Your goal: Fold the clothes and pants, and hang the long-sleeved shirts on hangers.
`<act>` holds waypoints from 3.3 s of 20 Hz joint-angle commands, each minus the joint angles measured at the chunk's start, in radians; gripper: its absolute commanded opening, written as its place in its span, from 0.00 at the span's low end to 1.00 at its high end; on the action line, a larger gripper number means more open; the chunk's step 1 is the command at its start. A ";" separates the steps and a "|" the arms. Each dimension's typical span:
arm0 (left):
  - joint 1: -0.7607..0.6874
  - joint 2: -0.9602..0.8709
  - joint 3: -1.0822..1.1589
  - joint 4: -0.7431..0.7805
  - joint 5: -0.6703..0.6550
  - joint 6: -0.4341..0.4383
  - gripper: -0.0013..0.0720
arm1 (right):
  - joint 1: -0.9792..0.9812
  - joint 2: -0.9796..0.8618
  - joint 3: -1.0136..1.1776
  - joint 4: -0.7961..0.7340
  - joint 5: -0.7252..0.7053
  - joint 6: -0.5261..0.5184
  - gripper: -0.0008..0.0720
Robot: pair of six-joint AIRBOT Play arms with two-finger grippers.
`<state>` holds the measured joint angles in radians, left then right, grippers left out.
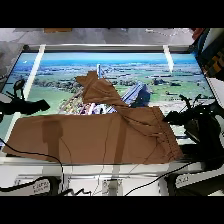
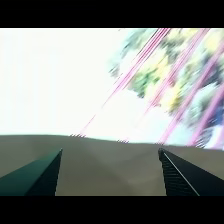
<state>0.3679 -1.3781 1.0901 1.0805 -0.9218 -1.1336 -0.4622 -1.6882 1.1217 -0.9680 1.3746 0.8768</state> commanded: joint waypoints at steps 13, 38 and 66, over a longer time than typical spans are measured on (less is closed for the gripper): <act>-0.307 -0.375 0.220 -0.341 0.071 -0.057 0.88 | 0.040 -0.057 0.000 0.128 -0.028 -0.133 0.06; -0.418 0.075 0.329 0.094 0.214 -0.056 0.03 | 0.017 0.240 -0.013 0.116 -0.126 -0.089 0.06; -0.687 -0.167 0.340 0.018 0.267 -0.019 0.91 | 0.017 0.264 -0.130 0.093 -0.138 -0.084 0.06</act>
<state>-0.3985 -1.5707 1.4292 1.1046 -0.5133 -1.1473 -0.4442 -1.4246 0.9924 -0.8715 1.2366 0.7933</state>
